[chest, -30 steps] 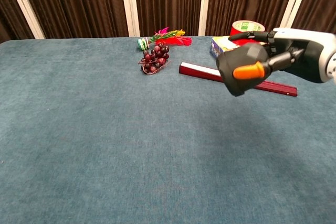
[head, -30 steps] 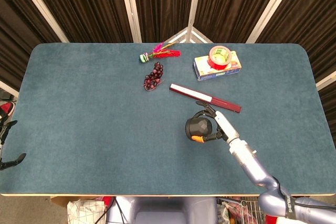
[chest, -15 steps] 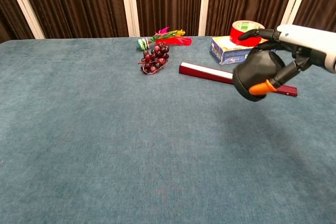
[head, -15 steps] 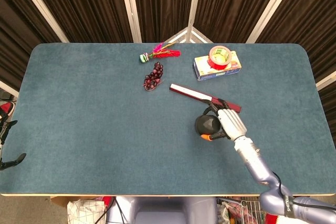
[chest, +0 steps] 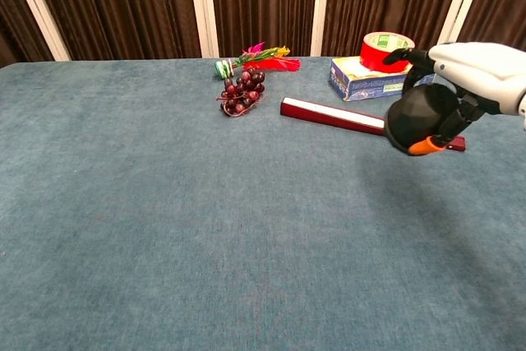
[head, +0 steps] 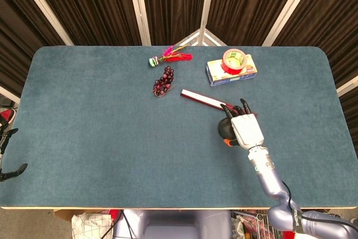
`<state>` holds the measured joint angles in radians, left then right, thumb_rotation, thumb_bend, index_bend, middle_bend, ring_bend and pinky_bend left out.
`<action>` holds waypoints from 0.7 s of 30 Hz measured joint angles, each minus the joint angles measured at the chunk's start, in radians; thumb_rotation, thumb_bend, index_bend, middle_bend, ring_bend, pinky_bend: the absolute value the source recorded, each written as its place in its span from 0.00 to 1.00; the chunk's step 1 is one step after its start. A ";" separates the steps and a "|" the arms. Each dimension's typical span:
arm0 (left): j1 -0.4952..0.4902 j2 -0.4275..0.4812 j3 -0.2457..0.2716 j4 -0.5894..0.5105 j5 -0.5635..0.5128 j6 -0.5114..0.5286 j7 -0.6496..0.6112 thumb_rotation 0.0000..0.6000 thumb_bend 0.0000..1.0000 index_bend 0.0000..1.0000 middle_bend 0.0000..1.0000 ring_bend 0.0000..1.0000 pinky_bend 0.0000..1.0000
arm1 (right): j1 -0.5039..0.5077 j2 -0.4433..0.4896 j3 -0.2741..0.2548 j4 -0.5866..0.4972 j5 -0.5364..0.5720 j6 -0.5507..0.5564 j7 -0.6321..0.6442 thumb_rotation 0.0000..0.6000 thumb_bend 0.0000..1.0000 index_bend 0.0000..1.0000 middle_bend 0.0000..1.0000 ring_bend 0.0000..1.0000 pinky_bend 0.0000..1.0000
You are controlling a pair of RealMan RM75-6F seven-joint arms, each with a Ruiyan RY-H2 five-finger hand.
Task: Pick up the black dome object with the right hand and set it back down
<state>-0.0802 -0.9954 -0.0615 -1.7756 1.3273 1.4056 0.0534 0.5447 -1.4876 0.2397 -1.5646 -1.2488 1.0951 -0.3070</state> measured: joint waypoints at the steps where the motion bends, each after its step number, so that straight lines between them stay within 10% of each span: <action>1: 0.000 0.000 0.000 0.000 0.000 0.000 -0.001 1.00 0.31 0.14 0.00 0.00 0.09 | -0.001 0.006 0.004 -0.014 0.004 -0.013 0.055 1.00 0.12 0.13 0.47 0.22 0.00; 13: 0.001 0.000 0.001 0.000 0.001 0.001 -0.001 1.00 0.31 0.14 0.00 0.00 0.09 | -0.022 0.125 0.074 -0.169 -0.011 -0.242 1.003 1.00 0.12 0.13 0.47 0.22 0.00; 21: 0.000 -0.001 0.000 0.000 -0.001 -0.001 0.003 1.00 0.31 0.14 0.00 0.00 0.09 | -0.022 0.135 0.064 -0.137 -0.043 -0.255 1.135 1.00 0.12 0.13 0.47 0.22 0.00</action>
<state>-0.0806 -0.9967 -0.0611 -1.7756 1.3264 1.4044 0.0565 0.5226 -1.3531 0.3039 -1.7019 -1.2916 0.8399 0.8277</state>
